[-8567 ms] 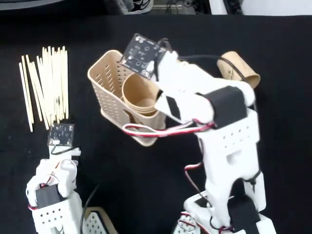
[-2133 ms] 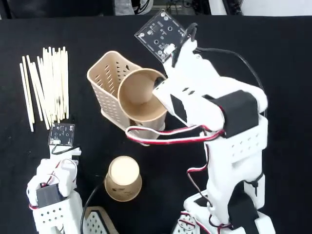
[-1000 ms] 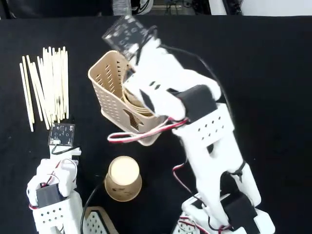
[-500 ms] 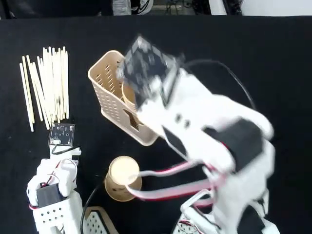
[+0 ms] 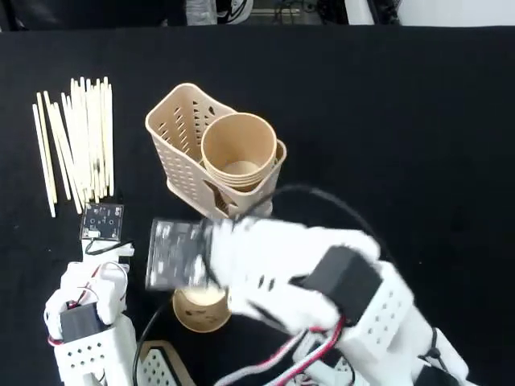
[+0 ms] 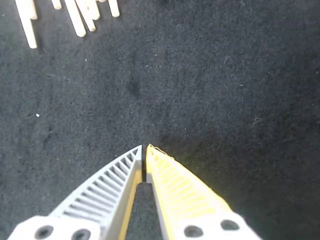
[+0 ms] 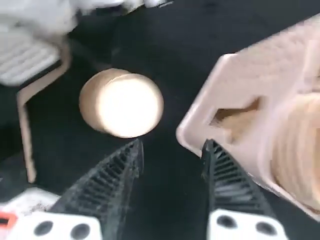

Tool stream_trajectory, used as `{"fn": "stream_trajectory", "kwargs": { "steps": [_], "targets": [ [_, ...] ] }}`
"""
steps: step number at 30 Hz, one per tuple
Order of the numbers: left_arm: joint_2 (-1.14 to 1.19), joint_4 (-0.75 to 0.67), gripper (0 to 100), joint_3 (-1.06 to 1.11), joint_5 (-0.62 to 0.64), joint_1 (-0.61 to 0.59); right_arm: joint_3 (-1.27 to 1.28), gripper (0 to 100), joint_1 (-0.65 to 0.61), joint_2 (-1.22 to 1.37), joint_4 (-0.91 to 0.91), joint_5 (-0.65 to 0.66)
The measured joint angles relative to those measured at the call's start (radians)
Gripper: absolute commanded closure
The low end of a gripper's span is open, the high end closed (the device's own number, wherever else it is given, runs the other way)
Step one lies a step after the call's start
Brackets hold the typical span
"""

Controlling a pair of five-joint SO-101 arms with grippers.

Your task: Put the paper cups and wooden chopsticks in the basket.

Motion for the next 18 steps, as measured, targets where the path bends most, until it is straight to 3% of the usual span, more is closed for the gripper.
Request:
{"fn": "stream_trajectory", "kwargs": {
  "steps": [11,18],
  "targets": [
    [0.000,0.000,97,0.000,0.000,0.000,0.382,80.1,-0.327,-0.061,-0.023,0.005],
    [0.000,0.000,97,0.000,0.000,0.000,0.391,80.1,-0.356,-0.063,-0.081,0.005]
  ]
}}
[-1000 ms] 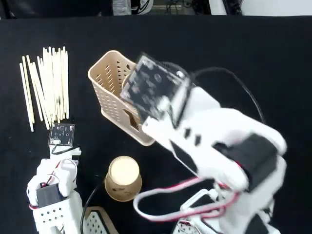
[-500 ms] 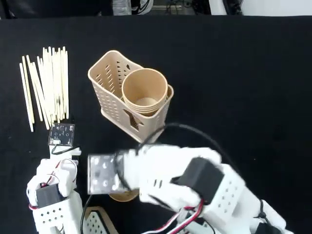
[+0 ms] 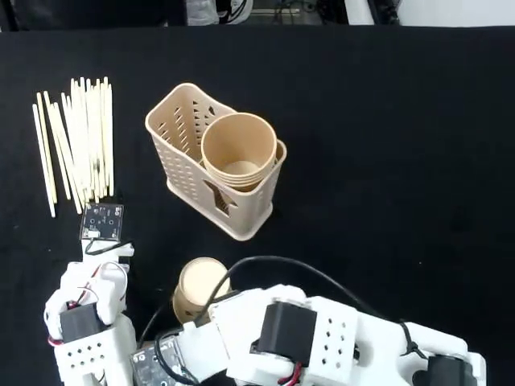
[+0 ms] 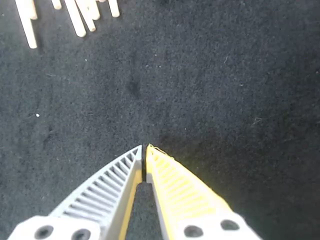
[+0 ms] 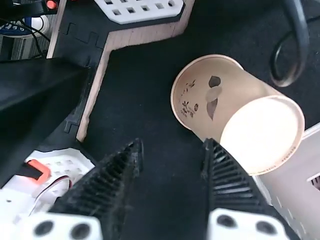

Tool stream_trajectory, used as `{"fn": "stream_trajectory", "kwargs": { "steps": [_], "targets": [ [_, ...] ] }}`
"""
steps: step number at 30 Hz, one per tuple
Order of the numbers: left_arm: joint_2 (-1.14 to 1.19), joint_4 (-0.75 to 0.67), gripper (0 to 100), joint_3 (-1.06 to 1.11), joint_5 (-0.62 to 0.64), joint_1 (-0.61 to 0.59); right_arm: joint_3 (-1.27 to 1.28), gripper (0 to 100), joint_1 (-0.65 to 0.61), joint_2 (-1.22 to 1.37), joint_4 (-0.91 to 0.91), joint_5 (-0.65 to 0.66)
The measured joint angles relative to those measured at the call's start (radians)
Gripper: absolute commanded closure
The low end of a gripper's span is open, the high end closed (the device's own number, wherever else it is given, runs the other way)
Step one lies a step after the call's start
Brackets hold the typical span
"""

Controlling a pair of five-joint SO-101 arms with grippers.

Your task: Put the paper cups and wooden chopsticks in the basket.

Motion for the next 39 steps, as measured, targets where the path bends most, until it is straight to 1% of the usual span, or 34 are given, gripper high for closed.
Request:
{"fn": "stream_trajectory", "kwargs": {
  "steps": [2,5,9,13,15,22,24,28,30,39],
  "targets": [
    [0.000,0.000,97,0.000,0.000,0.000,0.000,80.1,0.000,0.000,0.000,0.003],
    [0.000,0.000,97,0.000,0.000,0.000,0.000,80.1,0.000,0.000,0.000,0.049],
    [0.000,0.000,97,0.000,0.000,0.000,0.000,80.1,0.008,0.006,-0.058,0.103],
    [0.000,0.000,97,0.000,0.000,0.000,0.000,80.1,0.120,0.006,-0.114,0.153],
    [0.000,0.000,97,0.000,0.000,0.000,0.000,80.2,0.153,0.006,-0.121,0.167],
    [0.000,0.000,97,0.000,0.000,0.000,0.080,80.5,0.176,0.006,-0.126,0.187],
    [0.000,0.000,97,0.000,0.000,0.000,0.103,84.5,0.178,0.006,-0.132,0.187],
    [0.000,0.000,97,0.000,0.000,0.000,0.124,98.8,0.180,0.005,-0.169,0.187],
    [0.000,0.000,97,0.000,0.000,0.000,0.124,97.7,0.186,0.003,-0.178,0.187],
    [0.000,0.000,97,0.000,0.000,0.000,0.124,98.7,0.184,0.003,-0.183,0.187]
  ]
}}
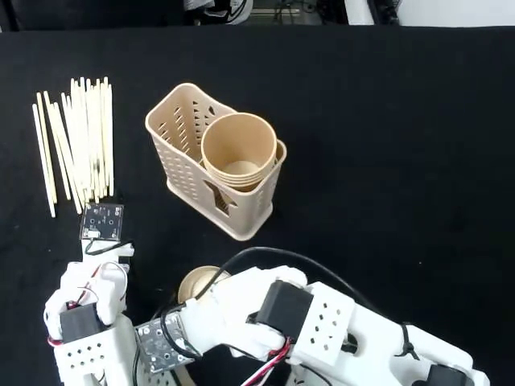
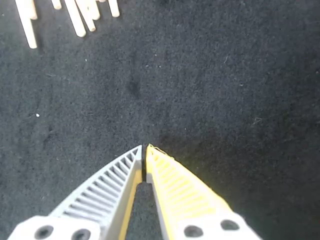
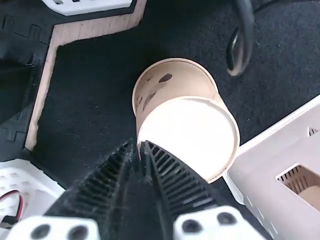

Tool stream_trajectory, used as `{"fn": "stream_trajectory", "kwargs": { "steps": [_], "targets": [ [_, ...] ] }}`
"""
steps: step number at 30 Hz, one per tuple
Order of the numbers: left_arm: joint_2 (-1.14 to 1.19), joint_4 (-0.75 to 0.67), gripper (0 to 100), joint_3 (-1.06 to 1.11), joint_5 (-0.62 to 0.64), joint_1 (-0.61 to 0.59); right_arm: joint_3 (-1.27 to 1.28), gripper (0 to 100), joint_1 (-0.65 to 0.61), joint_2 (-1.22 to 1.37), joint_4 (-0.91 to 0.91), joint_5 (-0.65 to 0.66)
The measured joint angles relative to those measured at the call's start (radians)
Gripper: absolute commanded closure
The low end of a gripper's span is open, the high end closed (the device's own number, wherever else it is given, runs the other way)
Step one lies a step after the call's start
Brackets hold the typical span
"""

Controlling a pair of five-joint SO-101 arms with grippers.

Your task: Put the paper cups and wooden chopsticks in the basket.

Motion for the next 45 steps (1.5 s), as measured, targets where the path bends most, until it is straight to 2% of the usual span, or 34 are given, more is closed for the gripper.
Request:
{"fn": "stream_trajectory", "kwargs": {
  "steps": [5,11,16,27,31,34,42,45],
  "targets": [
    [0.000,0.000,97,0.000,0.000,0.000,-0.046,98.7,0.005,-0.014,0.087,-0.032],
    [0.000,0.000,97,0.000,0.000,0.000,-0.147,98.7,0.009,-0.201,0.261,-0.057],
    [0.000,0.000,97,0.000,0.000,0.000,-0.124,98.7,0.244,-0.379,0.261,-0.002],
    [0.000,0.000,97,0.000,0.000,0.000,0.084,98.7,0.968,-0.486,0.253,0.379],
    [0.000,0.000,97,0.000,0.000,0.000,0.167,98.7,1.171,-0.486,0.152,0.493],
    [0.000,0.000,97,0.000,0.000,0.000,0.198,98.7,1.243,-0.486,0.098,0.534],
    [0.000,0.000,97,0.000,0.000,0.000,0.209,98.2,1.278,-0.486,-0.014,0.545],
    [0.000,0.000,97,0.000,0.000,0.000,0.209,90.2,1.281,-0.466,-0.084,0.545]
  ]
}}
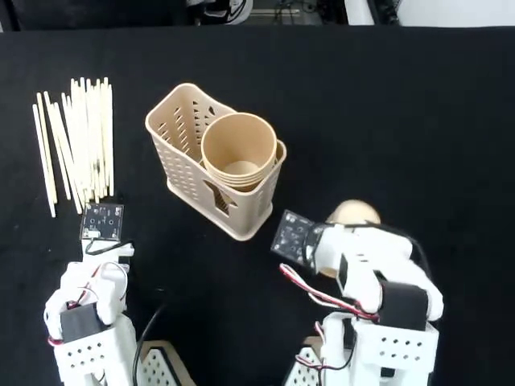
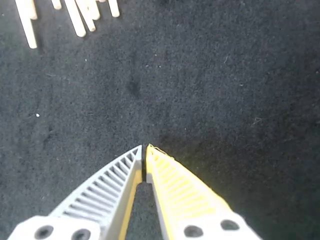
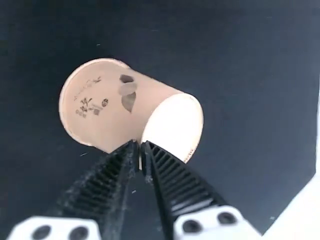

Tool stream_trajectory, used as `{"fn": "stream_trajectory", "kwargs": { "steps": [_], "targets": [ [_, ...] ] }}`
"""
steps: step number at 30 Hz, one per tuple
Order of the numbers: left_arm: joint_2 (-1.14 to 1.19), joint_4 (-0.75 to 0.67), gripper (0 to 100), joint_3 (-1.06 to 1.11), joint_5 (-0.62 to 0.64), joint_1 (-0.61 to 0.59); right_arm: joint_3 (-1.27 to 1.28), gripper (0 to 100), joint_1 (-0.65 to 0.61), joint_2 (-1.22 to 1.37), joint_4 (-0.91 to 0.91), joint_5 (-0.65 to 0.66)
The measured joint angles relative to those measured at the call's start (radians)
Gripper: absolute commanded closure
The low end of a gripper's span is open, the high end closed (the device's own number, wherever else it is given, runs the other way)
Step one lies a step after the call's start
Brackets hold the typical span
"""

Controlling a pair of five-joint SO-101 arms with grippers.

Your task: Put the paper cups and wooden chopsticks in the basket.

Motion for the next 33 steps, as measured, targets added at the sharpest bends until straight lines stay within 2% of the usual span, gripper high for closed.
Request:
{"fn": "stream_trajectory", "kwargs": {
  "steps": [3,5,17,24,28,33],
  "targets": [
    [0.000,0.000,97,0.000,0.000,0.000,0.002,78.7,0.023,0.051,-0.071,-0.026],
    [0.000,0.000,97,0.000,0.000,0.000,0.005,76.0,0.044,0.089,-0.138,-0.048],
    [0.000,0.000,97,0.000,0.000,0.000,0.008,76.2,0.146,0.347,-0.609,-0.236],
    [0.000,0.000,97,0.000,0.000,0.000,0.006,76.2,0.152,0.552,-0.764,-0.273],
    [0.000,0.000,97,0.000,0.000,0.000,-0.100,76.2,0.189,0.658,-0.712,-0.336],
    [0.000,0.000,97,0.000,0.000,0.000,-0.361,76.2,0.195,0.678,-0.338,-0.359]
  ]
}}
